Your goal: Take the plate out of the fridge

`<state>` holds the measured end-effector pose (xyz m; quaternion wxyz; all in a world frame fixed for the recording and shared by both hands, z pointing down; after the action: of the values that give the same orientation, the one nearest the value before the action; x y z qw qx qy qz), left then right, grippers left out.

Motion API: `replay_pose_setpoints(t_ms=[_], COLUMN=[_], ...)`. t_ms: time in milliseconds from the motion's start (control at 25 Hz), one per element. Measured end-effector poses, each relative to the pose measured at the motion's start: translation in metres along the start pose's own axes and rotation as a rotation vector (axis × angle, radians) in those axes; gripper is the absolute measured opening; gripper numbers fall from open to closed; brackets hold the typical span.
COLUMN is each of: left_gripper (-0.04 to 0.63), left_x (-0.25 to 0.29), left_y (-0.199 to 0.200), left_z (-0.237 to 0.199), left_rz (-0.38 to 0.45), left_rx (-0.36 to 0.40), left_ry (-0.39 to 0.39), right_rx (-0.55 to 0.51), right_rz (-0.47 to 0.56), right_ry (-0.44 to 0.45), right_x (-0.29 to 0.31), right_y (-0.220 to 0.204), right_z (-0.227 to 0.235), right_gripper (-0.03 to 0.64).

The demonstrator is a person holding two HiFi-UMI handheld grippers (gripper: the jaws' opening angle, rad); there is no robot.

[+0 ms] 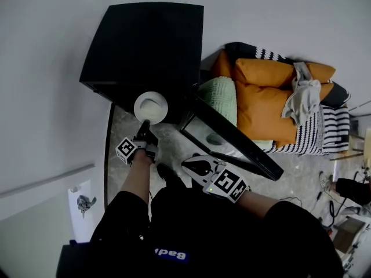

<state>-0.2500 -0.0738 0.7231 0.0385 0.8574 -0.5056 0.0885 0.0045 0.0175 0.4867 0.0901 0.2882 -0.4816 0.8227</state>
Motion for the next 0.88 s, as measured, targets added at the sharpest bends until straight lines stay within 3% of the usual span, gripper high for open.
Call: replay_pose_setpoints(t_ms=[400,760,880], left_gripper=[0.018,0.018,0.018], left_x=[-0.026,-0.035,-0.045], left_y=[-0.01,-0.02,-0.019], left_z=[0.021,0.075,0.089], left_rz=[-0.039,-0.045,-0.042], left_rx=[0.01,0.03,0.039], left_ry=[-0.014,-0.108,-0.102], right_rx=[-0.001,-0.017,-0.034], right_rz=[0.04,0.067,0.082], right_ry=[-0.013,-0.001,-0.005], right_x=[-0.005,-0.004,-0.008], right_y=[0.011,0.025,0.031], right_z=[0.007,0.009,0.009], right_gripper=[0.011,0.011,0.011])
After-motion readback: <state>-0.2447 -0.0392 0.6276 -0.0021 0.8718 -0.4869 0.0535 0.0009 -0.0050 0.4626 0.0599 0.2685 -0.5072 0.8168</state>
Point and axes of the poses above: the fingertips, and each gripper's own axes: x forward along the fingers, z to its right, y out of its top, the point moved 9 cm from there along -x, backward along the fingers, and after that the axes turned 5 degrees about -z, right-handed, at the moved point
